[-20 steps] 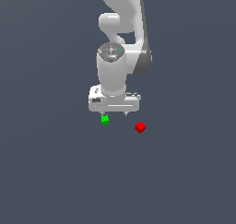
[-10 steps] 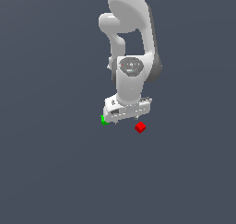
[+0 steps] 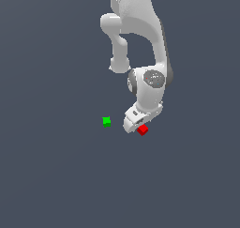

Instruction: Stack the red cube on top of the green cube.

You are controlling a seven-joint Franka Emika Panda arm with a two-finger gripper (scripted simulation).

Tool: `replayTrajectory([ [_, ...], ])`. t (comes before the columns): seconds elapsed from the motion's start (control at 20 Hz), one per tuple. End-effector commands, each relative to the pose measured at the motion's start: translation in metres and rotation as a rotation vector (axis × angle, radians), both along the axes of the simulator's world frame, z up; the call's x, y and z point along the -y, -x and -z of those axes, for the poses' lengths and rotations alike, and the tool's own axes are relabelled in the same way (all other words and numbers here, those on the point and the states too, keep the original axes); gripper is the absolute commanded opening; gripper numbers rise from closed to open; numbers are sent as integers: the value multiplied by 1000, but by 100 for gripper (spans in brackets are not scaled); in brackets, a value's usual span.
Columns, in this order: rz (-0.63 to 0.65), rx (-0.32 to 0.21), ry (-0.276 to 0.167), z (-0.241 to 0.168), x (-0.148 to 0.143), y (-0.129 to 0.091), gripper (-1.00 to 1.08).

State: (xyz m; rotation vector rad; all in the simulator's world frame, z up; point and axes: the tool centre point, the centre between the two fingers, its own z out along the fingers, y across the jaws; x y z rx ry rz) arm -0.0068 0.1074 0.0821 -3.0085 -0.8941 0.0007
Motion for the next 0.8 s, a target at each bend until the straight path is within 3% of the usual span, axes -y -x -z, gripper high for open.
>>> replayTrajectory([
  [0.0,-48,1,1,7,-9,3,100],
  [0.75,-79,1,2,38,-15,7,100],
])
